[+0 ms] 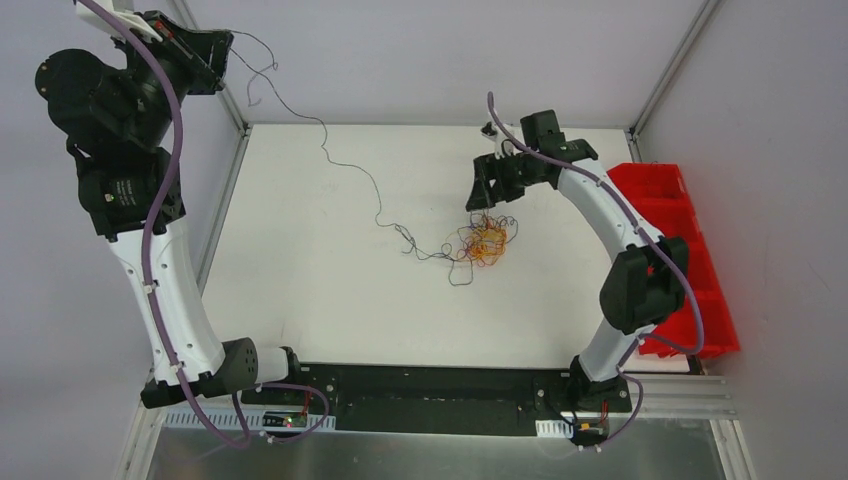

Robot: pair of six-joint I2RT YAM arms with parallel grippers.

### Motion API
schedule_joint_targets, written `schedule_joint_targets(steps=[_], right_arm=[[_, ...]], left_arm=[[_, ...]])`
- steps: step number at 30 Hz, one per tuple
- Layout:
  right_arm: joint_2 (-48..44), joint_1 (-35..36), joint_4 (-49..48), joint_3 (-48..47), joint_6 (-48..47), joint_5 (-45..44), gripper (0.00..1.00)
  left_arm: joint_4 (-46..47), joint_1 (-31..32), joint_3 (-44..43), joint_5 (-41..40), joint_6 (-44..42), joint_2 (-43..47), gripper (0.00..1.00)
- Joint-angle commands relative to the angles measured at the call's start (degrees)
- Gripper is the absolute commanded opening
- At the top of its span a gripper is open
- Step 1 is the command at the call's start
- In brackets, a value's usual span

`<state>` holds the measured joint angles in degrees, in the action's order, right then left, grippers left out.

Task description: Untangle the cables

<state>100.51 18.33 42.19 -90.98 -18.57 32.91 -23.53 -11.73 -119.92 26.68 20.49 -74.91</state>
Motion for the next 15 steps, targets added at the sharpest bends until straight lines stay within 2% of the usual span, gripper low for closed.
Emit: schedule_joint_targets(steps=[1,7,12,15], right_arm=[[-3.1,5.7,-6.1,-0.2,-6.3,4.5,0.72],[2.4,15.0,-9.4,-3.6,-9.6,1.4,0.72],[6.6,18.7,-15.2,-2.3,-9.0,2.6,0.7],[8.1,20.4,-19.5,-0.8,-8.8,1.6,0.66]], left_arm=[[2.0,-0.5,-5.6,1.0,1.9,0.1,0.0],[1.9,-0.6,-9.0,0.3,3.2,-1.2,0.0],[1.9,-0.5,-10.5,0.3,3.1,-1.5,0.0],[1.9,-0.6,-10.8,0.4,3.0,-1.6,0.0]])
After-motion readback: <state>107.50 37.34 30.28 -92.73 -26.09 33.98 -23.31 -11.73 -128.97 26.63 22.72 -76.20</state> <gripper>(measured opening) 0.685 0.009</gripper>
